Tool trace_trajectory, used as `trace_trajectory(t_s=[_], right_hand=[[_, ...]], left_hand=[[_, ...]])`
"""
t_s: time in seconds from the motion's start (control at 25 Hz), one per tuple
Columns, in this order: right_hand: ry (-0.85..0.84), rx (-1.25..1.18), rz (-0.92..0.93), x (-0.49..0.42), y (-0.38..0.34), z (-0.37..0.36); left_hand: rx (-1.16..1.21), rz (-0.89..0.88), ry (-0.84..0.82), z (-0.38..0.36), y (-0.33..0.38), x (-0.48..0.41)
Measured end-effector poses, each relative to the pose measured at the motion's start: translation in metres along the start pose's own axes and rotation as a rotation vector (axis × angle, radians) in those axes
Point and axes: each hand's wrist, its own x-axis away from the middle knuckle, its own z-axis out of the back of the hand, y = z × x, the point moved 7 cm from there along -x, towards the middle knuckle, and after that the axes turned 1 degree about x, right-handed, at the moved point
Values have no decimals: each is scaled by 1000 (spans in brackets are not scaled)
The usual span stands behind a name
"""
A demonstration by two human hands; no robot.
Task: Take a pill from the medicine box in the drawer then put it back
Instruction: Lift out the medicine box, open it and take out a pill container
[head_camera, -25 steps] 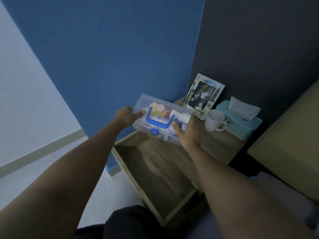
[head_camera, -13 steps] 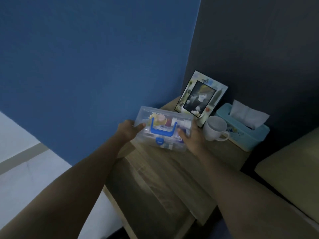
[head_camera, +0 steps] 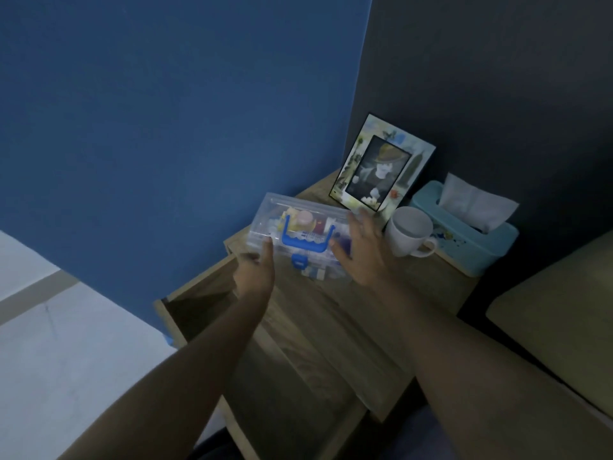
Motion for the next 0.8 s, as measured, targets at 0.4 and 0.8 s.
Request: trace_trajectory(t_s=[0.4,0.8], right_hand=[[-139,43,40,2,-9,-21],[-249,112,99,3,-11,-15]], left_hand=[[62,-110,-378,-47,-6,18],[306,-21,10,-5,-26,7]])
